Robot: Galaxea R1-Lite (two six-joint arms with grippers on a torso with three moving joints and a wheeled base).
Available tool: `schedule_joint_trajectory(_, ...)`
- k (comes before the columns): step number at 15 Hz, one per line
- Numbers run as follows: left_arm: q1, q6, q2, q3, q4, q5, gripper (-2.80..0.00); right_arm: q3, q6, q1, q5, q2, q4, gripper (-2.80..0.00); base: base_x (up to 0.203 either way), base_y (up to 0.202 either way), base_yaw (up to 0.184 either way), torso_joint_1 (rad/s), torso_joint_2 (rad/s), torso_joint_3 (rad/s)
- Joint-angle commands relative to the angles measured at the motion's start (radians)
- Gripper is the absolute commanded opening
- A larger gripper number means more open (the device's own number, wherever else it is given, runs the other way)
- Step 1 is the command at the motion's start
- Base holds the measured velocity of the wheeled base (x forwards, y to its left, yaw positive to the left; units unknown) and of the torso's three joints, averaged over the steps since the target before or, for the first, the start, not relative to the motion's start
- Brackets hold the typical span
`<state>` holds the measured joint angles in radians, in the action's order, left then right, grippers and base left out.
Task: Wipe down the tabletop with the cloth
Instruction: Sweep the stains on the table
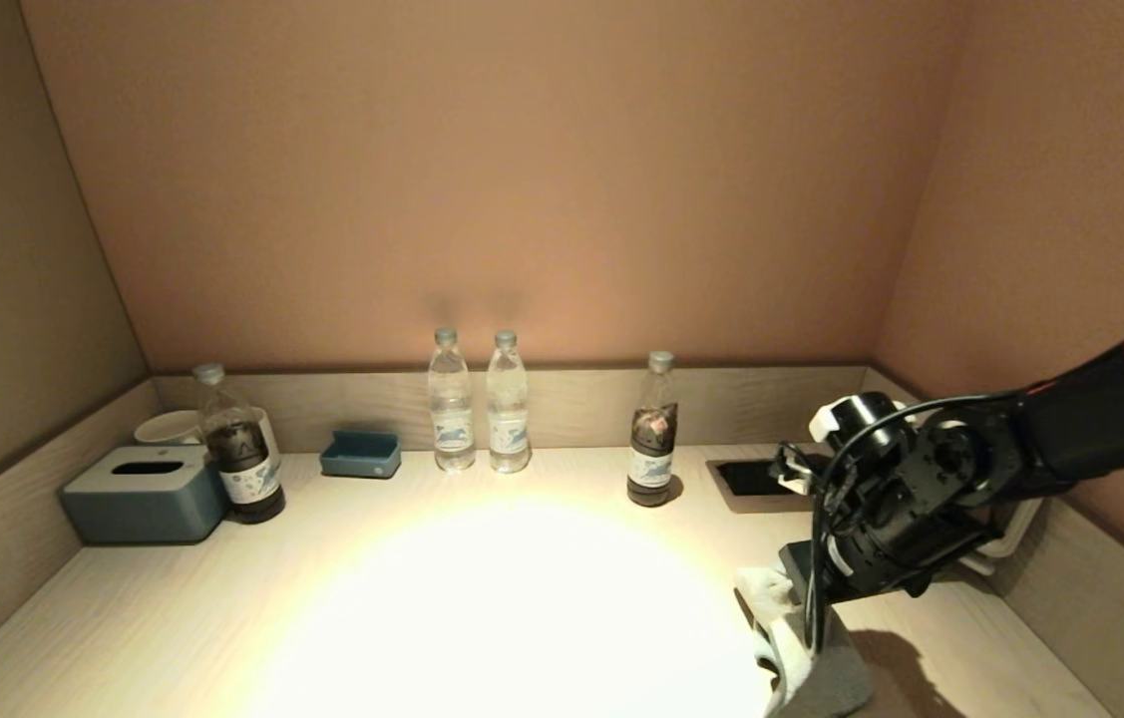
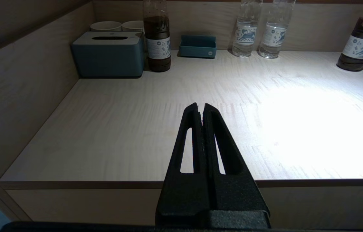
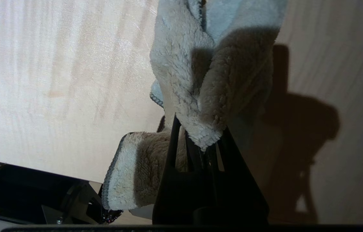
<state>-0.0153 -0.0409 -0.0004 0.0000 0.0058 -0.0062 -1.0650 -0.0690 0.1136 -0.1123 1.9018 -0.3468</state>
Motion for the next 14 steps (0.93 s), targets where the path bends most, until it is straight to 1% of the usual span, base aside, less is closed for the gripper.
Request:
schedule_joint_trajectory(1,0.0,-0.001,0.0,0.0,0.0,0.0,-2.8,0.049,-0.029,-0.041,-0.005,-0.121,0.0,-2.8,0.0,0.0,0.0,0.0,0.0,0.0)
schedule_joint_trajectory(4,0.0,-0.001,0.0,-0.002,0.0,0.0,-2.8,0.086,-0.061,-0.152,-0.006,-0.233,0.0,-2.8,0.0,0.0,0.0,0.0,0.0,0.0)
schedule_joint_trajectory(5,0.0,-0.002,0.0,0.0,0.0,0.0,-2.8,0.088,-0.063,-0.162,-0.006,-0.241,0.0,-2.8,0.0,0.0,0.0,0.0,0.0,0.0)
schedule_joint_trajectory(7,0.0,-0.001,0.0,0.0,0.0,0.0,-2.8,0.084,-0.063,-0.254,-0.006,-0.289,0.001,-2.8,0.0,0.0,0.0,0.0,0.0,0.0)
schedule_joint_trajectory(10,0.0,-0.001,0.0,0.0,0.0,0.0,-2.8,0.08,-0.061,-0.34,-0.004,-0.309,0.001,-2.8,0.0,0.0,0.0,0.0,0.0,0.0)
schedule_joint_trajectory(14,0.0,-0.001,0.0,0.0,0.0,0.0,-2.8,0.107,-0.065,-0.39,0.0,-0.294,-0.001,-2.8,0.0,0.0,0.0,0.0,0.0,0.0)
